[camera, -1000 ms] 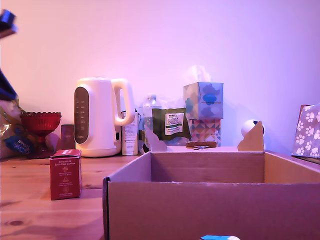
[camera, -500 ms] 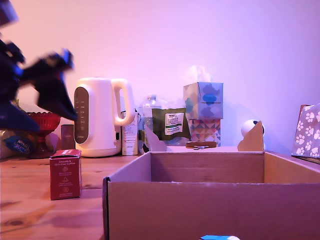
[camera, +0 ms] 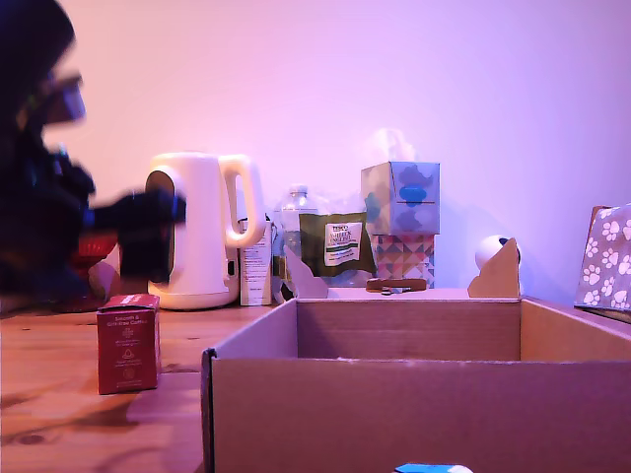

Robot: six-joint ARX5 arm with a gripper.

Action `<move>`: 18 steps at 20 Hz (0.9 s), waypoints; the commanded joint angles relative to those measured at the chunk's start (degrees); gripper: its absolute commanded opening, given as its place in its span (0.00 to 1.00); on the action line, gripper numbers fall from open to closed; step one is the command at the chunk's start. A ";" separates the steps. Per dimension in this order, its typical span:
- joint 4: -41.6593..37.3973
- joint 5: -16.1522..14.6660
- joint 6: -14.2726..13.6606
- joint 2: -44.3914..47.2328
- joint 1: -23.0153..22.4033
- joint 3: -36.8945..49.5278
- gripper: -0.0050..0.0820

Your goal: Pick the red carton of coffee filters and place it in the cardboard box

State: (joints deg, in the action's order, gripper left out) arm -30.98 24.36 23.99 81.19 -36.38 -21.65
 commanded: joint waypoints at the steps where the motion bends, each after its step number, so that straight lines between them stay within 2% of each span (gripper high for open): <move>1: -1.57 -1.22 -0.42 2.45 1.05 -0.13 0.82; 3: -3.45 -2.80 -0.44 5.42 2.69 -0.26 0.82; 6: -5.03 -7.21 -0.52 9.29 4.96 -1.25 0.81; 8: -5.01 -8.70 -1.62 11.39 6.08 -2.25 0.80; 10: -4.37 -9.81 -2.25 12.17 7.08 -2.71 0.67; 12: -3.87 -10.73 -3.78 12.04 7.28 -2.71 0.42; 13: -3.34 -11.52 -4.87 11.82 7.26 -2.71 0.34; 16: 0.31 -14.58 -7.19 9.44 7.10 -2.71 0.32; 18: 6.78 -17.05 -9.66 4.52 7.06 -2.71 0.32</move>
State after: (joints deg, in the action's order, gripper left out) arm -25.80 7.90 15.53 87.77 -29.17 -24.60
